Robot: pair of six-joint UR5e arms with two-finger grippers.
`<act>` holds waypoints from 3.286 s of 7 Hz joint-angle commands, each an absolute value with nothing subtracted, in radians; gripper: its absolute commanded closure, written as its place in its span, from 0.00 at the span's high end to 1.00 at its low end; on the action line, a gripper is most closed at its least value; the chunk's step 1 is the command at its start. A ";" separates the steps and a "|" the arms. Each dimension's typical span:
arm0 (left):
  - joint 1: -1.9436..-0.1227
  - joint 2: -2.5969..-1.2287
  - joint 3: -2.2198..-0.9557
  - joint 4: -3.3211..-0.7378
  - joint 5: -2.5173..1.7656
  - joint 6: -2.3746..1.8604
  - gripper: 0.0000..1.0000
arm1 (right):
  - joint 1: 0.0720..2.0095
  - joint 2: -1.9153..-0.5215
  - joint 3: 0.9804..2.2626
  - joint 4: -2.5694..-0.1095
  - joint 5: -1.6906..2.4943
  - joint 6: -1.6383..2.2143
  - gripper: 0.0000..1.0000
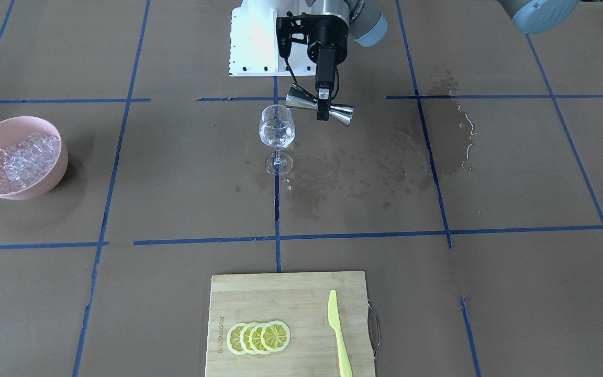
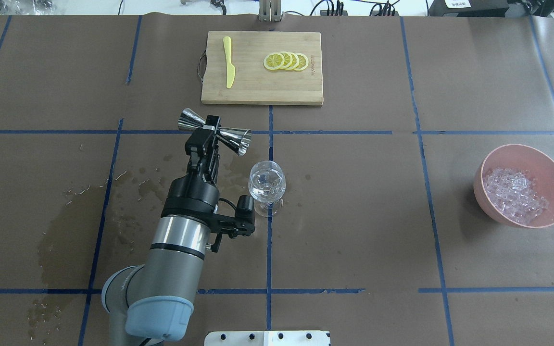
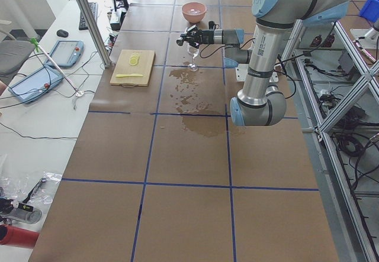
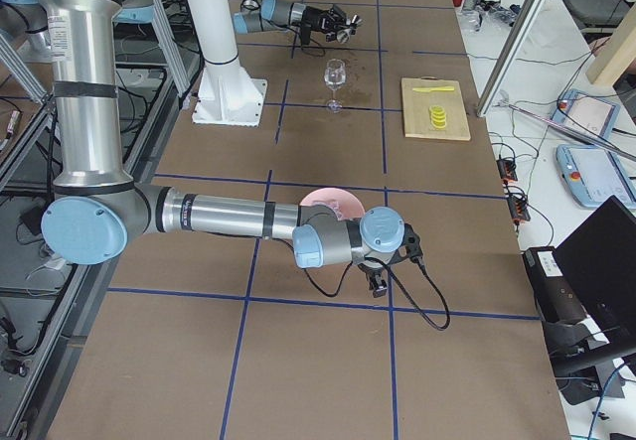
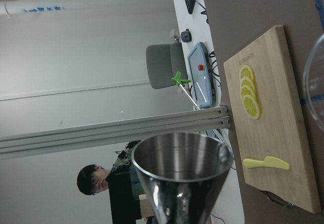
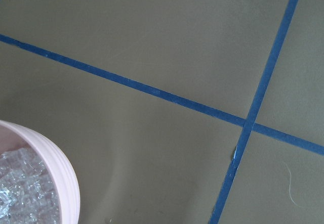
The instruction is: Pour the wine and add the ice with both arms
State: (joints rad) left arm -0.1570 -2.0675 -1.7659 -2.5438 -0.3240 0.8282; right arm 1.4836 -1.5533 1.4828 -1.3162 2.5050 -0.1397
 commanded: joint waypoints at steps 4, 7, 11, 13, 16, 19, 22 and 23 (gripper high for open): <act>-0.164 -1.617 -1.763 -3.119 -0.466 0.256 0.00 | 1.485 -1.552 1.519 -1.315 2.507 -0.138 1.00; -0.169 -1.325 -1.753 -3.426 -0.547 0.073 0.00 | 1.486 -1.568 1.568 -1.316 2.505 -0.135 1.00; -0.163 -1.321 -1.608 -3.455 -0.600 -0.364 0.00 | 1.486 -1.572 1.601 -1.316 2.505 -0.109 1.00; -0.161 -1.307 -1.507 -3.453 -0.585 -0.371 0.00 | 1.486 -1.577 1.615 -1.316 2.505 -0.091 1.00; -0.137 -1.316 -1.468 -3.447 -0.552 -0.578 0.00 | 1.486 -1.581 1.614 -1.316 2.507 -0.091 1.00; -0.029 -1.318 -1.456 -3.445 -0.431 -0.696 0.00 | 1.486 -1.594 1.615 -1.316 2.513 -0.089 1.00; 0.037 -1.367 -1.459 -3.445 -0.405 -0.848 0.00 | 1.486 -1.606 1.623 -1.316 2.514 -0.089 1.00; 0.057 -1.367 -1.454 -3.442 -0.402 -0.848 0.00 | 1.486 -1.608 1.624 -1.316 2.514 -0.089 1.00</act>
State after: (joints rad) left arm 0.0308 -1.3624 -1.4580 -3.4446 -0.4114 -0.8377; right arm 1.4864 -1.6045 1.6220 -1.3162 2.5136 -0.0891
